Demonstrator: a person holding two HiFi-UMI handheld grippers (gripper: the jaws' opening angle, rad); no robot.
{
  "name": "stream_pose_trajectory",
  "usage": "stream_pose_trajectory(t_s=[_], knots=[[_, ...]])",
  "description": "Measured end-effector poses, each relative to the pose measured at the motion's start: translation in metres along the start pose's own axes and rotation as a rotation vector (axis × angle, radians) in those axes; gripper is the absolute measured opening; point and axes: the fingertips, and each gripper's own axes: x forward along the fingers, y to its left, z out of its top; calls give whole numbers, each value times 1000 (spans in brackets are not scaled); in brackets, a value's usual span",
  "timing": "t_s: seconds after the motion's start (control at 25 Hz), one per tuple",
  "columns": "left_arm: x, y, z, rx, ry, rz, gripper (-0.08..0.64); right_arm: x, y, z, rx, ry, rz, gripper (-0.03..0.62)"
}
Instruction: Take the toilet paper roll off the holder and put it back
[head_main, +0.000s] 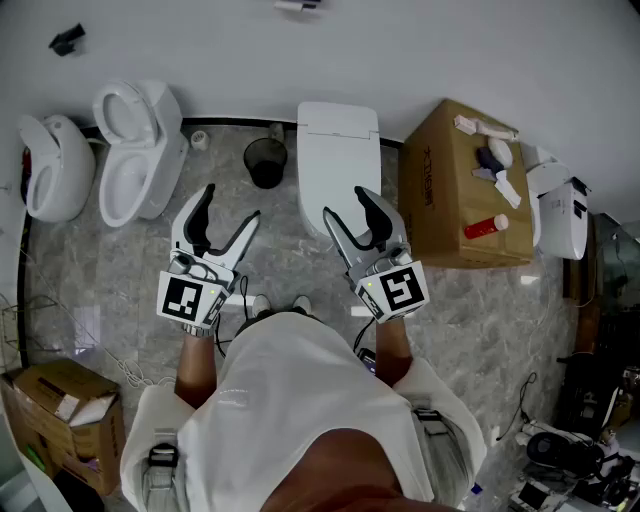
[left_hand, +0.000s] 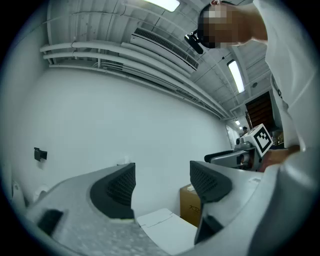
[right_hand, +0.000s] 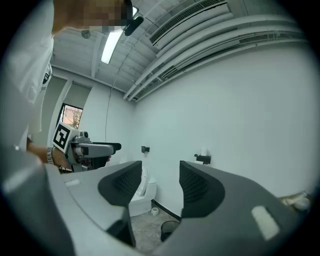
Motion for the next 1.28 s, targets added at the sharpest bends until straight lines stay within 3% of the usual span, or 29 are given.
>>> stream_pose_trajectory(t_s=[0.32,1.28], knots=[[1,-1,-1,2,1,1,330,-2,-2,4,47,-39,12,255],[0,-5,-3,2,3,13,330,-7,-5,2,36,-33,7,268]])
